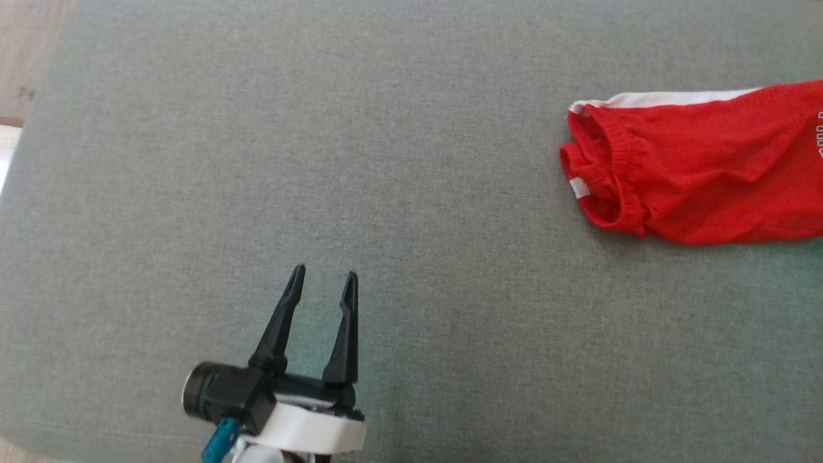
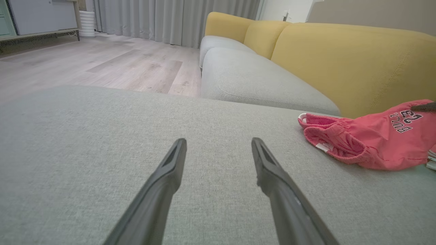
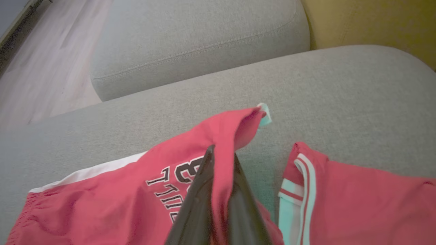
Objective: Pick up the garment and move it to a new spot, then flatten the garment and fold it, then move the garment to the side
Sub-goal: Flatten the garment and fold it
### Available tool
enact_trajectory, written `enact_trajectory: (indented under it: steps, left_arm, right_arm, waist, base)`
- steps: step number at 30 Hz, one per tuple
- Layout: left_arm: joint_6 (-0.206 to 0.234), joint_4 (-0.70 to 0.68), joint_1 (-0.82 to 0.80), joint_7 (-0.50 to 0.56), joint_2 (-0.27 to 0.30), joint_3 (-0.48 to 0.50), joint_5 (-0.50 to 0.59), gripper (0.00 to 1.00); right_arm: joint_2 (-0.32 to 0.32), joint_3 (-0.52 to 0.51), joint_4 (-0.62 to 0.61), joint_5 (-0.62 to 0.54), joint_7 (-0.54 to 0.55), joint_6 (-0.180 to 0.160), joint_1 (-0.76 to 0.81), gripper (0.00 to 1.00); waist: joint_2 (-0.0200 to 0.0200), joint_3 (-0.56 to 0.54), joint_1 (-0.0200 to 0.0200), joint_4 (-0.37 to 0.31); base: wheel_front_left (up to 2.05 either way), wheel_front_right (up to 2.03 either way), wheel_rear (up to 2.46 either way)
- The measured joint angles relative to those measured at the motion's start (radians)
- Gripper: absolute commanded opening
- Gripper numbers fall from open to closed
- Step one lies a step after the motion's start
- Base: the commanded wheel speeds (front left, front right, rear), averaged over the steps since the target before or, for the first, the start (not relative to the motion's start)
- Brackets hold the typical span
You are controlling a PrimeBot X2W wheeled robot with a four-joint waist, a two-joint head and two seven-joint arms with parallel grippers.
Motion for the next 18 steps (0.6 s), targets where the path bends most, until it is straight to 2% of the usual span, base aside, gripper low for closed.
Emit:
enact_trajectory:
  steps: [4,6,11,15,18]
  left_arm:
    - [-0.016,0.015,0.032,0.0,-0.015,0.016,0.008,1.0]
    - [-0.025,0.02,0.039,0.0,-0.027,0.018,0.01,1.0]
    - [-0.05,0.03,0.043,0.0,-0.052,0.027,0.029,1.0]
    - [-0.063,0.047,0.04,0.0,-0.066,0.03,0.038,1.0]
    - [-0.078,0.058,0.04,0.0,-0.071,0.033,0.044,1.0]
  right_arm:
    - [0.016,-0.026,-0.054,-0.038,0.051,0.0,0.0,0.0]
    - [0.046,-0.024,-0.104,-0.065,0.086,0.0,-0.001,0.0]
    - [0.195,0.031,-0.204,-0.155,0.179,0.0,-0.002,0.0]
    - [0.328,0.085,-0.221,-0.236,0.247,0.0,0.001,0.0]
    - [0.396,0.106,-0.228,-0.291,0.263,0.0,0.012,0.0]
  waist:
    - [0.0,-0.022,0.0,0.008]
    - [0.0,-0.028,0.0,0.012]
    - [0.0,-0.027,0.0001,0.017]
    - [0.0,-0.021,0.0002,0.026]
    - [0.0,-0.026,0.0002,0.036]
  base:
    - [0.0,0.0,0.0]
    - [0.0,0.0,0.0]
    - [0.0,0.0,0.0]
    - [0.0,0.0,0.0]
    - [0.0,0.0,0.0]
